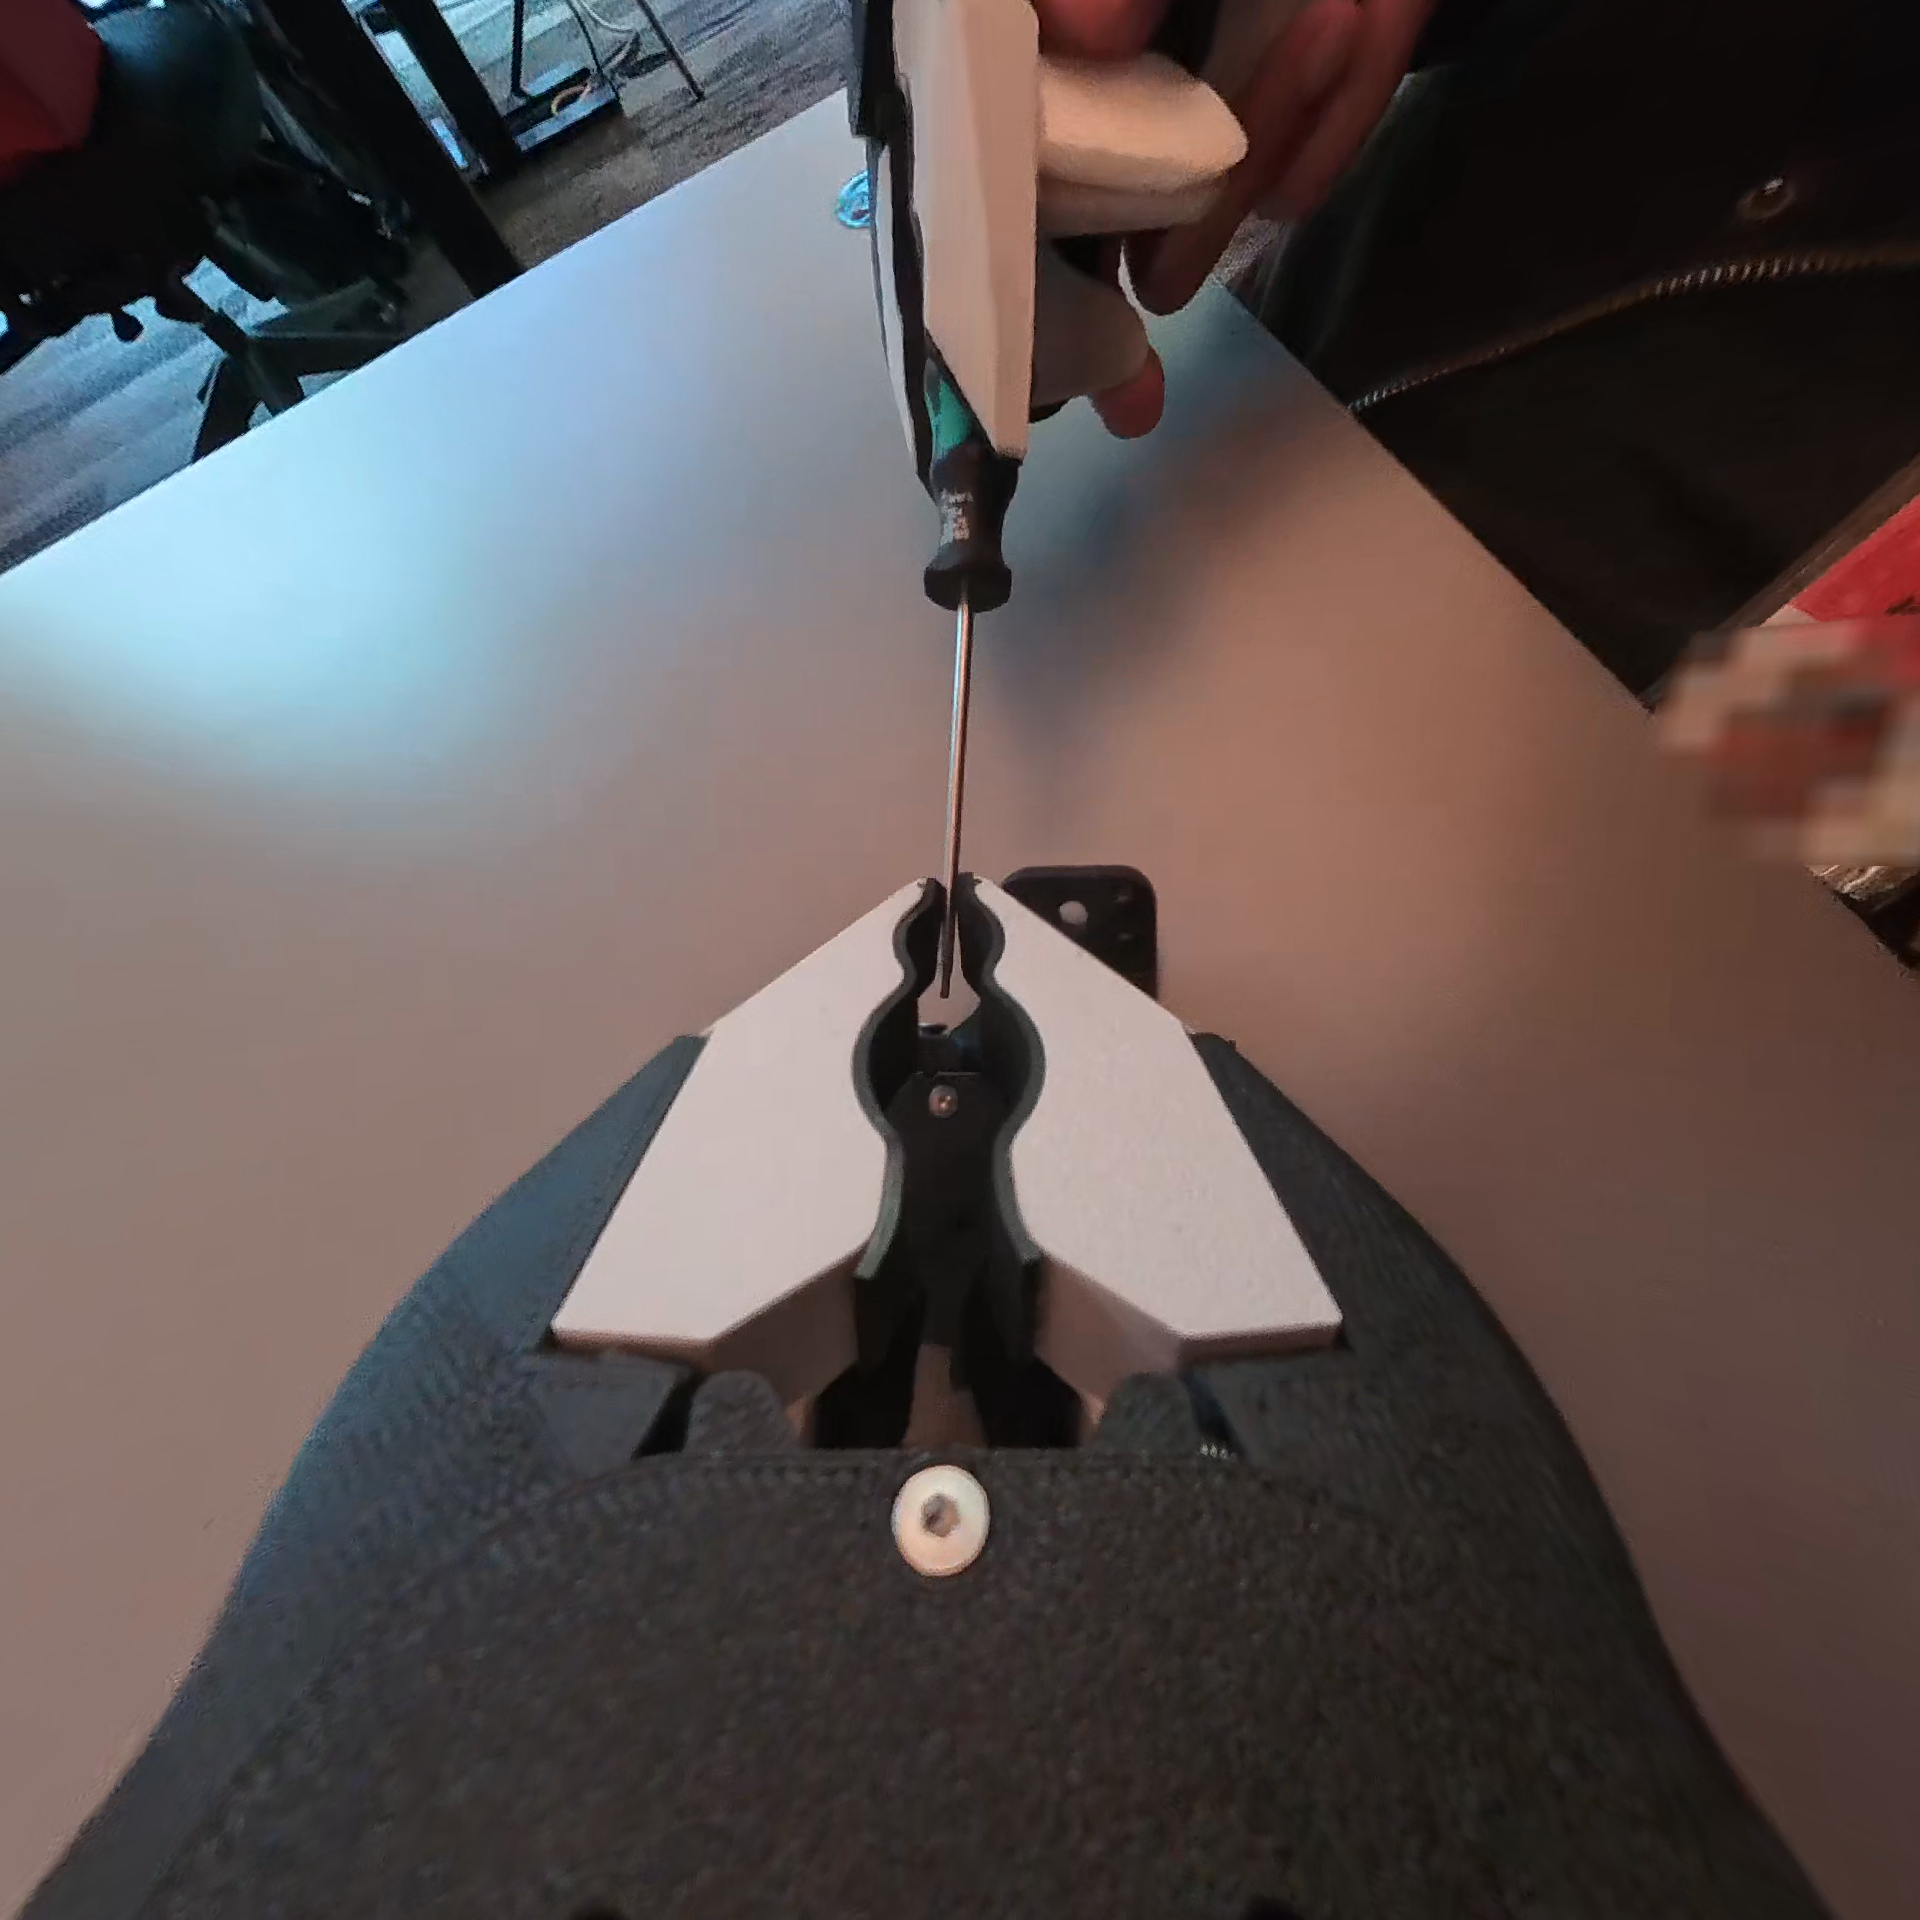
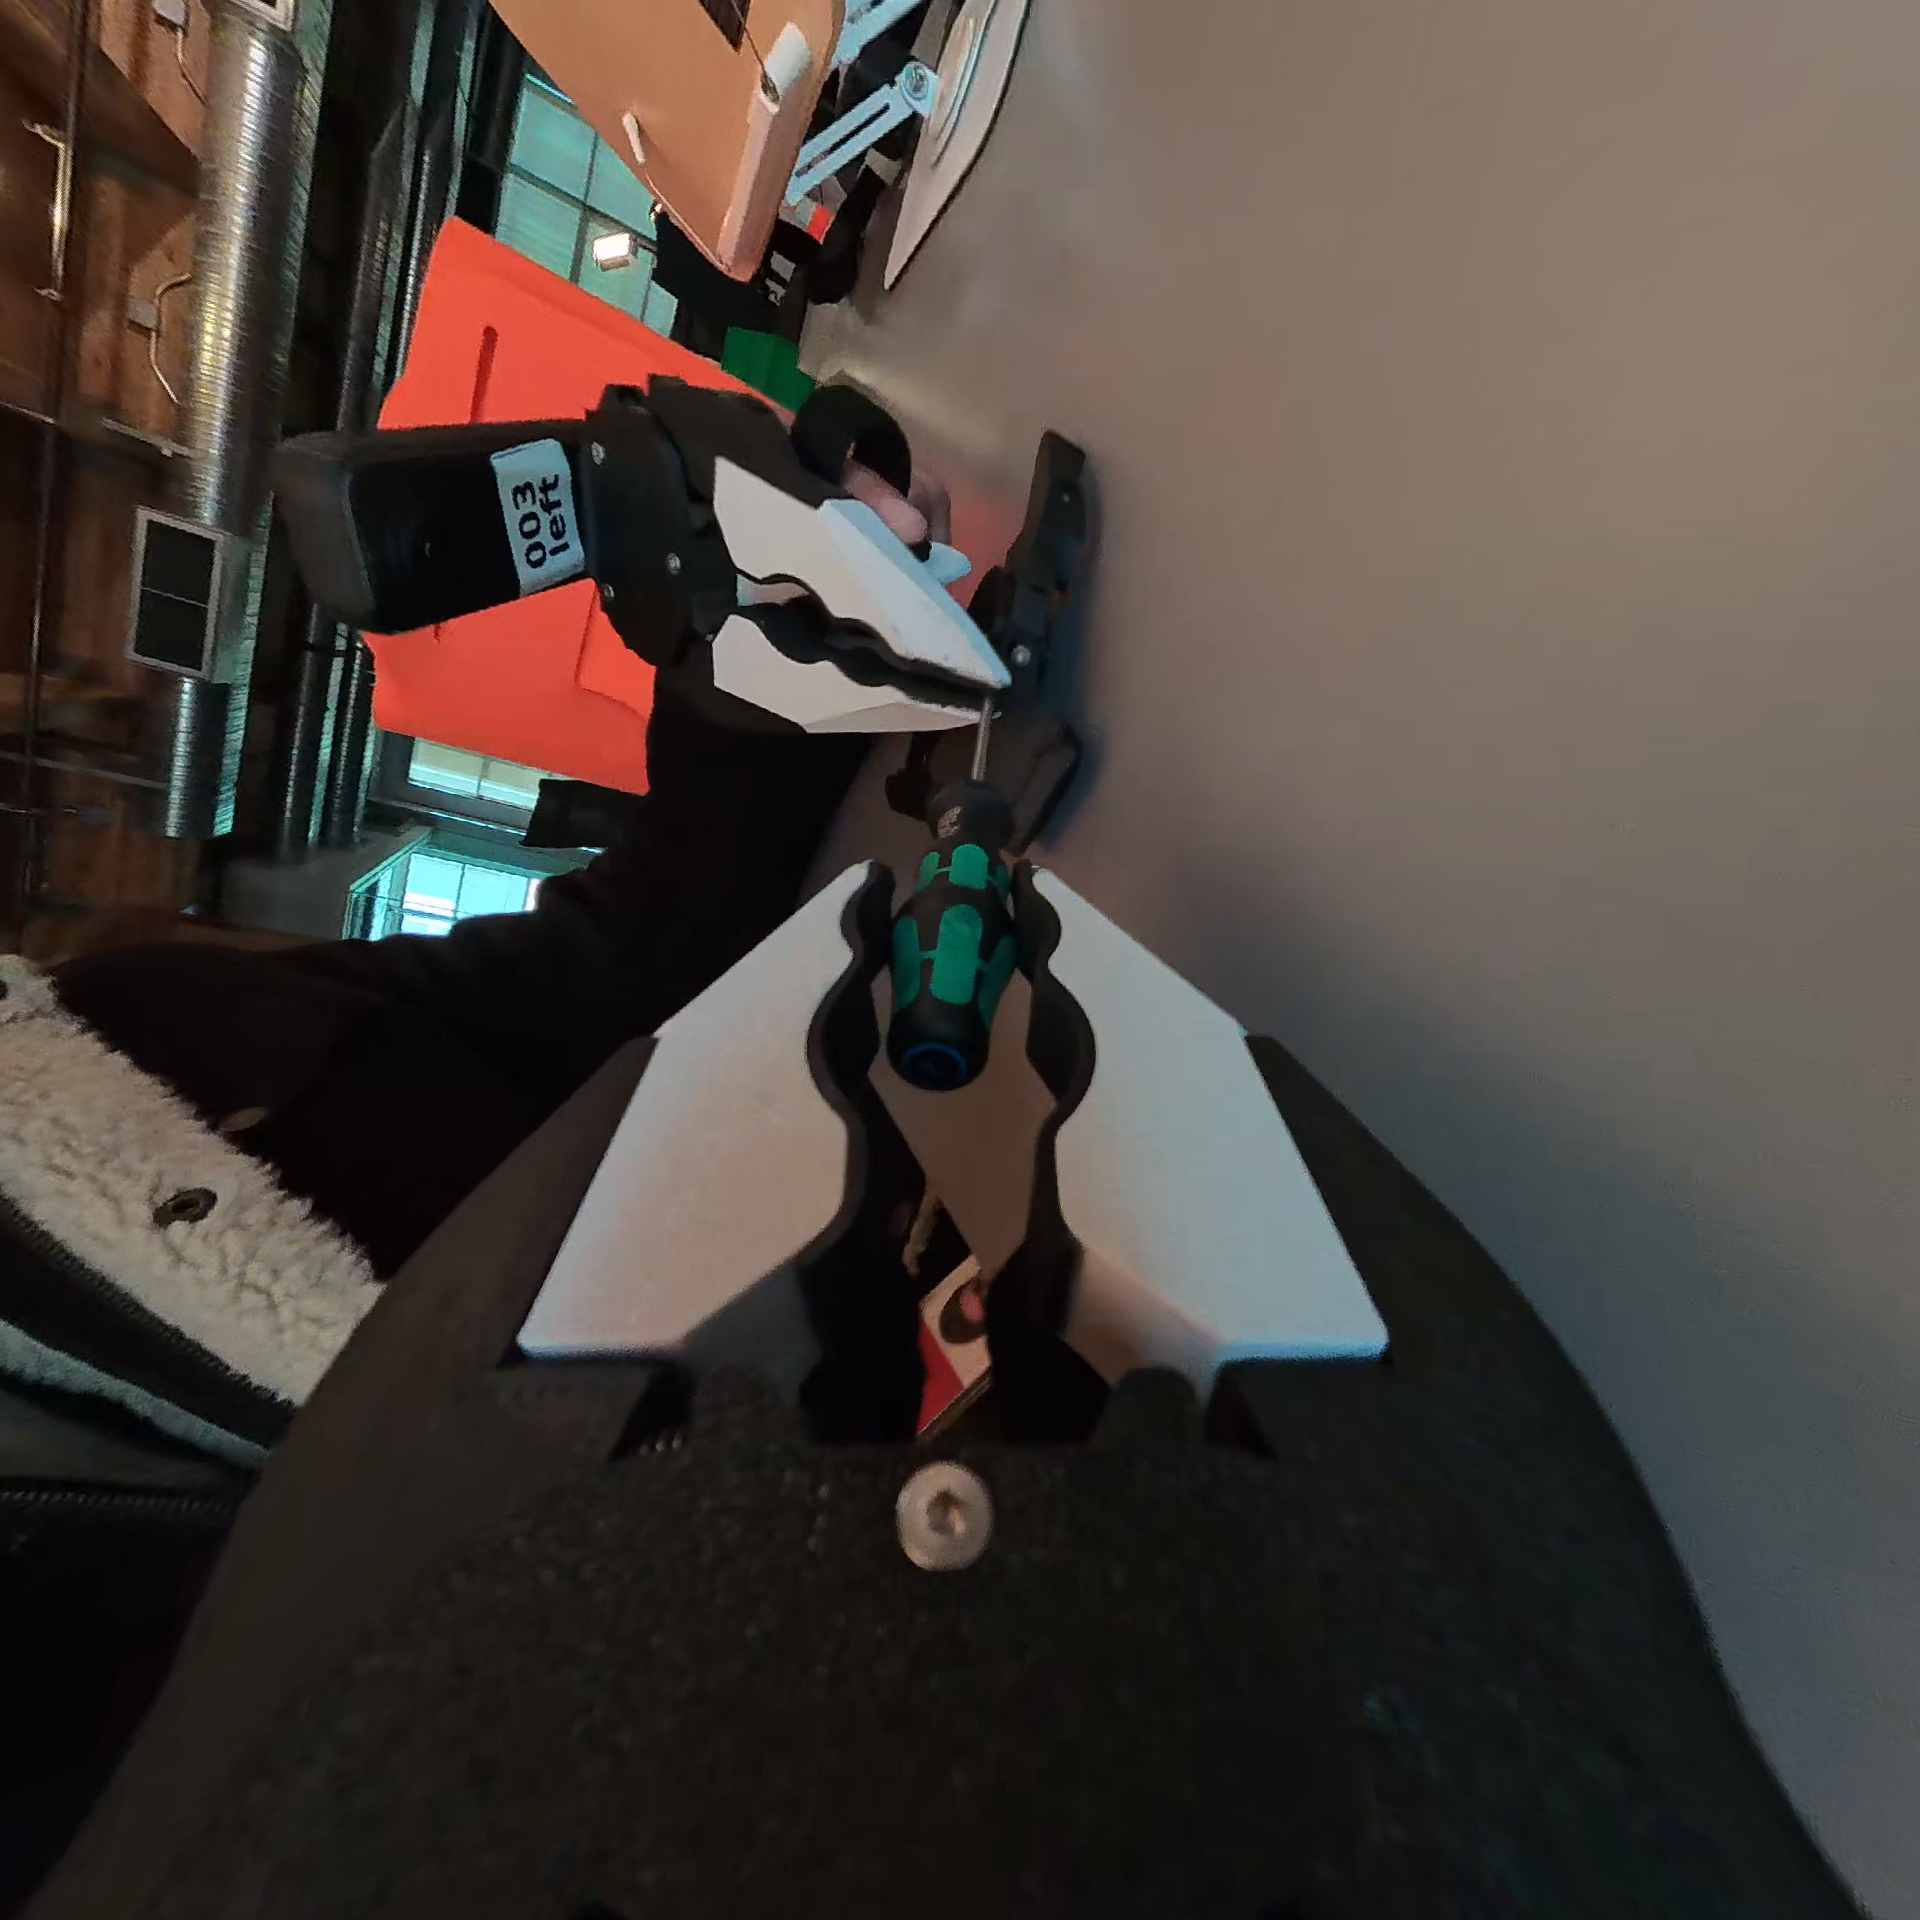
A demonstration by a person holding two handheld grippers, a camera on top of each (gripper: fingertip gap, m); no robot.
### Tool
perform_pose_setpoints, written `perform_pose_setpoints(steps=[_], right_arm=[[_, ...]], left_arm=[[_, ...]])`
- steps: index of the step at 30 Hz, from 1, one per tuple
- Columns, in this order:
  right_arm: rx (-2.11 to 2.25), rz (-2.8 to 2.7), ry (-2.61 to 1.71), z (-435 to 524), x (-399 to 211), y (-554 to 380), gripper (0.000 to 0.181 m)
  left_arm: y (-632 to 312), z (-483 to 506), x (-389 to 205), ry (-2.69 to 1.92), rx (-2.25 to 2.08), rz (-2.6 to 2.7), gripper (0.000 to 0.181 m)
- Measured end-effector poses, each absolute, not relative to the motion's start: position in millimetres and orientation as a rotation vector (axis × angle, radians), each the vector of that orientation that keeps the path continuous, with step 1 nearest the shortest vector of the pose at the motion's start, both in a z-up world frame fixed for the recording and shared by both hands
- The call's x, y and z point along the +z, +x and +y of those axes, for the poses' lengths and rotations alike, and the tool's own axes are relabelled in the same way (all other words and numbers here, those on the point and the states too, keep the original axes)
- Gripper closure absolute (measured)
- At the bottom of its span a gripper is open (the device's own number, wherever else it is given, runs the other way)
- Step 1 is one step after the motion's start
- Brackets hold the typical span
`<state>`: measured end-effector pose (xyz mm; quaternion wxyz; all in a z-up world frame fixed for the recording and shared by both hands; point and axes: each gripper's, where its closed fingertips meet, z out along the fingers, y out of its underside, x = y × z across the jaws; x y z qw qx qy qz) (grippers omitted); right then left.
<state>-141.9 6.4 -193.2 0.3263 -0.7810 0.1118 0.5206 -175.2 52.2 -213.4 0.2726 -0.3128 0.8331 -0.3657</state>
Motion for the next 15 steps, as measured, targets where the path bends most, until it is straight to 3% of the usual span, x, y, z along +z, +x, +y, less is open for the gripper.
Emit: perform_pose_setpoints(steps=[15], right_arm=[[1.385,0.299,-2.052,15.1,-197.3,-137.6,0.159]], left_arm=[[-173.8,56.9,-220.2,-0.905,-0.872,2.276,0.178]])
